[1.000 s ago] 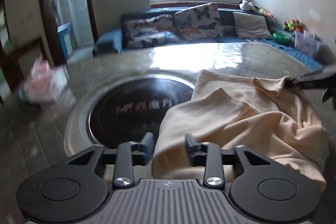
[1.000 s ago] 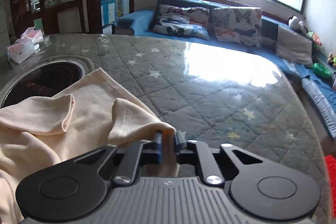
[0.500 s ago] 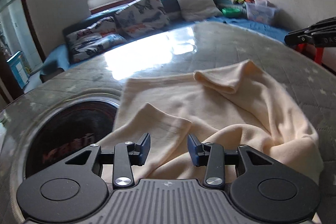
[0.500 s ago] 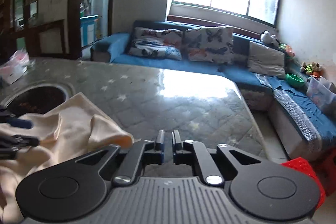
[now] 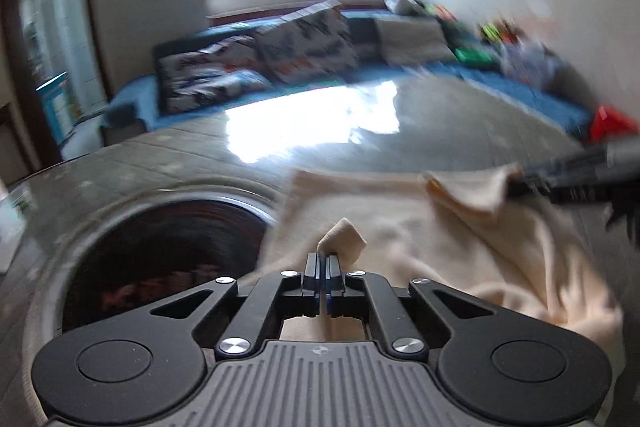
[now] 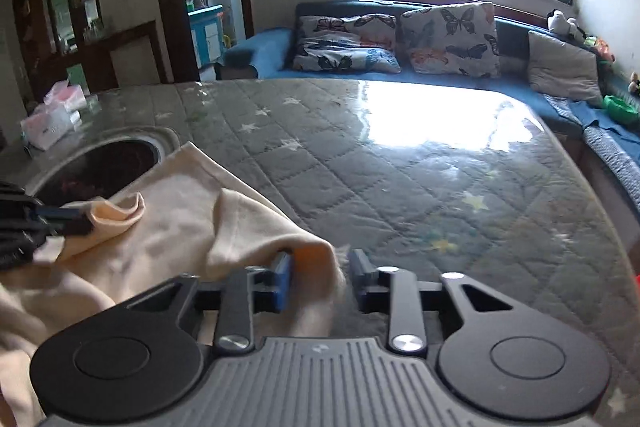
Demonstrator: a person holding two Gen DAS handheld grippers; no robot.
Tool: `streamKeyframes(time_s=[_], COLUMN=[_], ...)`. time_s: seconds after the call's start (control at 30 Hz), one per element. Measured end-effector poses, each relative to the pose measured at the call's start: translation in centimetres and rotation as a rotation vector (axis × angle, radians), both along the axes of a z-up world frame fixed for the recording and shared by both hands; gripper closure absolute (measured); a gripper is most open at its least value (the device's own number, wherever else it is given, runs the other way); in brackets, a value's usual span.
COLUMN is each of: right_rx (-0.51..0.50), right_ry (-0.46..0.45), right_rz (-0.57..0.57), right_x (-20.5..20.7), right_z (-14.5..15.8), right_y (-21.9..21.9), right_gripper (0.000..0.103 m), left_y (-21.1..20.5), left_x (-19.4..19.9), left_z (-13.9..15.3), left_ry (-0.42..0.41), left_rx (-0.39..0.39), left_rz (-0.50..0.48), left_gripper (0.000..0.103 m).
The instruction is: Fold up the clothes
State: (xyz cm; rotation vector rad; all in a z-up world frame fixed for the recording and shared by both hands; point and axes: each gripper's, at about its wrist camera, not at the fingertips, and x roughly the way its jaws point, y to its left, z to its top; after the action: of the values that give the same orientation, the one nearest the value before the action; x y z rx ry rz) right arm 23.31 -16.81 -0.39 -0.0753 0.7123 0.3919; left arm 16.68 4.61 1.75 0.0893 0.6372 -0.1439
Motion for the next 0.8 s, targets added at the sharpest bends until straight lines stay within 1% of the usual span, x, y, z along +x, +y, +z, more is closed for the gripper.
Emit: streamKeyframes(time_s=[0.03,0.07,0.13,0.23,0.3,0.4,0.53,0.63,0.7,0.8], right_rx=[0.001,-0.012,-0.037,-0.063,-0.103,-0.143,-0.191,-0.224,-0.237,-0.243], right_ry=[-0.007,-0.025,-0.061,-0.115,-0.171,-0.229,-0.282,-0.284,-0.262,-0.168], right_rz=[0.000,-0.004,-0.010,-0.036,-0.066,-0.123,-0.235,-0.311,-0.353,-0.423], right_x=[-0.1,-0.4,-1.2,-2.3,-3.5,-5.6,-8.9,-11.4,-12.7,-13.6], right_z=[0.1,0.4,1.0,2.4,3.7,5.3,6.6,6.4,5.7,3.5], right_y=[0.1,0.1,0.2,-0.1,-0.6,-2.1,-4.6,-6.6,-7.8,-9.7], right_gripper=[0.099,0.100,0.101,0.101,0.101,0.101,0.101,0.101,0.101,0.100], left_y=[1.0,2.2,4.5,8.2,10.6,13.8,17.2,19.0,19.4,19.6], left_x=[-0.3,-0.7,-1.5,-3.3,-4.8,-7.1,-9.9,-11.8,-12.7,-13.8], left_z=[0.5,1.1,2.2,3.2,3.5,3.4,1.7,0.2,-0.6,-1.5], left_ry=[-0.015,-0.028,-0.055,-0.081,-0.094,-0.093,-0.049,-0.004,0.020,0.049], left_rx=[-0.019,-0.041,-0.083,-0.119,-0.137,-0.141,-0.154,-0.184,-0.191,-0.194], left_rz=[0.033,0.071,0.147,0.258,0.322,0.423,0.524,0.572,0.586,0.598], left_gripper=[0.101,0.101,0.101,0.101,0.101,0.101,0.101,0.101,0.101,0.101])
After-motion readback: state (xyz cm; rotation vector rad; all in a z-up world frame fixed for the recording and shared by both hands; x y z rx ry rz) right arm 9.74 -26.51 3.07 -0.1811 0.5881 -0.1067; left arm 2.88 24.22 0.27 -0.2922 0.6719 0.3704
